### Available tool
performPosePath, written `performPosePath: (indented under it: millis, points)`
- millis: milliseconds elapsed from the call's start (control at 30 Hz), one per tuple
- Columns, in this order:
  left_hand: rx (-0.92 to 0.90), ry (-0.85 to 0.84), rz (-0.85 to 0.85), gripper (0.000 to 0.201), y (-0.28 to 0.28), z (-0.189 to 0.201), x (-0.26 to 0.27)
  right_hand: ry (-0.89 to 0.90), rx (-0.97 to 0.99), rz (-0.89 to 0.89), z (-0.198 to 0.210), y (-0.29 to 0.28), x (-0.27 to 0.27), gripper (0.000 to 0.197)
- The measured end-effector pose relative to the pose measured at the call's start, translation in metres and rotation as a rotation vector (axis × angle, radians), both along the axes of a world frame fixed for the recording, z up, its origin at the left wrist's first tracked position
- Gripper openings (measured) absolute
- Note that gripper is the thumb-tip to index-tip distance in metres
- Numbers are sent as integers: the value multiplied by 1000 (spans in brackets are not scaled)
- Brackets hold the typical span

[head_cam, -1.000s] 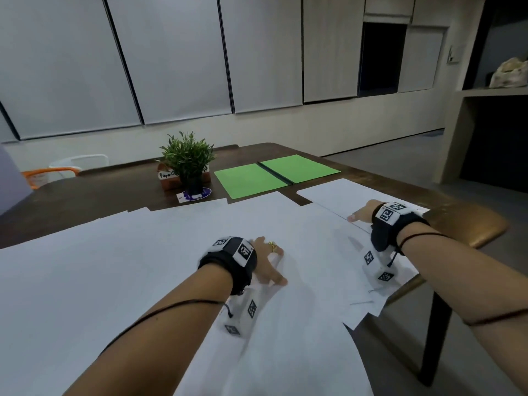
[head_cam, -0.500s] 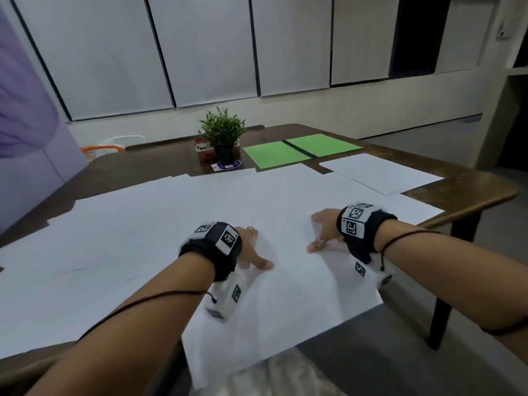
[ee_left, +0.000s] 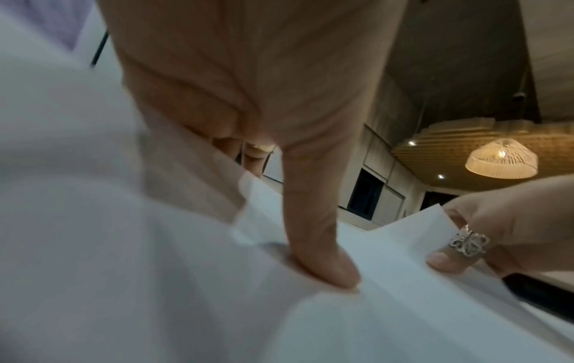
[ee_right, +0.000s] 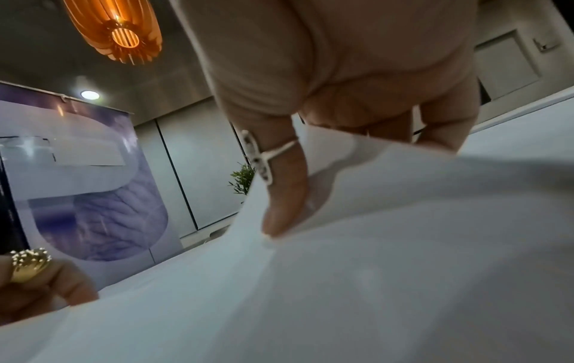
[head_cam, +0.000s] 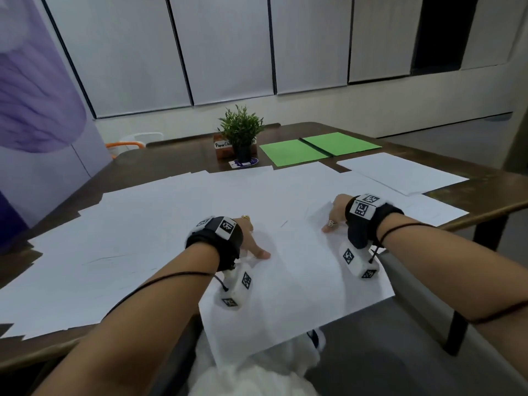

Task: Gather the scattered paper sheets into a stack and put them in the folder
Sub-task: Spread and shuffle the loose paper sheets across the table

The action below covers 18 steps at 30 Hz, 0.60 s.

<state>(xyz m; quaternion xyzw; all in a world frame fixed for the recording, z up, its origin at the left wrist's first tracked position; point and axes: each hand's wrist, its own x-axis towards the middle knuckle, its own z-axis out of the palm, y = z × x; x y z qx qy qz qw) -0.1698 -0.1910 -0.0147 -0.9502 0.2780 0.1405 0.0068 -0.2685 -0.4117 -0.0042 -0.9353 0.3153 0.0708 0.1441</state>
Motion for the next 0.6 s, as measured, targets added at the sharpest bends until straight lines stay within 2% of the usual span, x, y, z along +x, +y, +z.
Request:
performPosePath:
  millis: [67,133,267,333,400,467,500,600]
  points:
    - [-20,-3,-22,72,3,-2,8,-46,2,16,-2,-2,14,70]
    - [-25,-44,-60,59,8,3,14,-137,51,19,5,4,27,64]
    - [-120,-123,68,58,32,20,36,-316,145,20,27,9,58,43]
    - [-136,-128,183,54,53,24,52,-227,57,79,31,2,65,39]
    - [-101,-113,255,53,70,21,67,-11,-27,93,35,-2,68,33]
    - [-53,-83,290,58,78,14,77,115,-130,156,31,6,63,68]
    - [-24,-60,297,63,79,9,80,106,-109,170,27,7,67,78]
    - [5,-27,289,71,79,0,85,105,-67,180,36,14,76,69]
